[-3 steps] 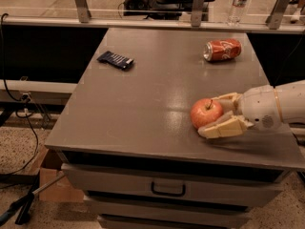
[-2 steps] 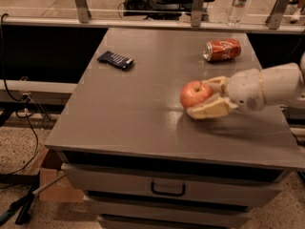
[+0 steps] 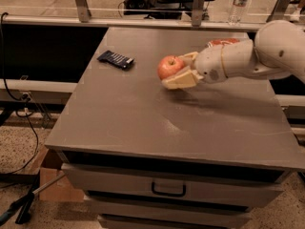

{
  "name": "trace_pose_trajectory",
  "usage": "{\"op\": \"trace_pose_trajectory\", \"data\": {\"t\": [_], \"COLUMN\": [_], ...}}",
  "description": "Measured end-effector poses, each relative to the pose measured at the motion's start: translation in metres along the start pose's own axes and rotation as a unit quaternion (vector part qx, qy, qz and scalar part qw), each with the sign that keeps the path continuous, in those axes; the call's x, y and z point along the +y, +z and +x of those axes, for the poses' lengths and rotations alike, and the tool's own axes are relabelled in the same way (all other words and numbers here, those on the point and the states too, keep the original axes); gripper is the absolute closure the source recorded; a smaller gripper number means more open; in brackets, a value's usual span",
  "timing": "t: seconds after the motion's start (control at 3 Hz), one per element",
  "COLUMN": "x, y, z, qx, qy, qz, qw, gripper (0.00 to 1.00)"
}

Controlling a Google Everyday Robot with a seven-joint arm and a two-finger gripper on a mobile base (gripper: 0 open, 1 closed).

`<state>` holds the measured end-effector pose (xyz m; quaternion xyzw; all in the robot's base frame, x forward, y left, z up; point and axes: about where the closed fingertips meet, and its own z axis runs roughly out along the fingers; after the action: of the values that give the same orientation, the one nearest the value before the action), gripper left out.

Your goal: Move apple near rxbar blueberry

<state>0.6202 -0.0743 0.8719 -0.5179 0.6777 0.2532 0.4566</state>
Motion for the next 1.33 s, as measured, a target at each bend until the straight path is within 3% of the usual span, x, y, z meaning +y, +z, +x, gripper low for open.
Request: {"op": "trace_pose_trajectory", "data": {"t": [0.33, 1.0, 1.33], "x": [-0.038, -0.059, -0.056], "y": [0.050, 0.098, 0.116], "z": [-0.023, -0.033, -0.025], "qx": [-0.008, -0.006, 0.009], "qy": [0.008, 0.032, 0.055], "qz": [0.028, 0.037, 0.016], "qw": [0.9995, 0.9988, 0.9983], "gripper": [1.00, 1.00, 0.82]}}
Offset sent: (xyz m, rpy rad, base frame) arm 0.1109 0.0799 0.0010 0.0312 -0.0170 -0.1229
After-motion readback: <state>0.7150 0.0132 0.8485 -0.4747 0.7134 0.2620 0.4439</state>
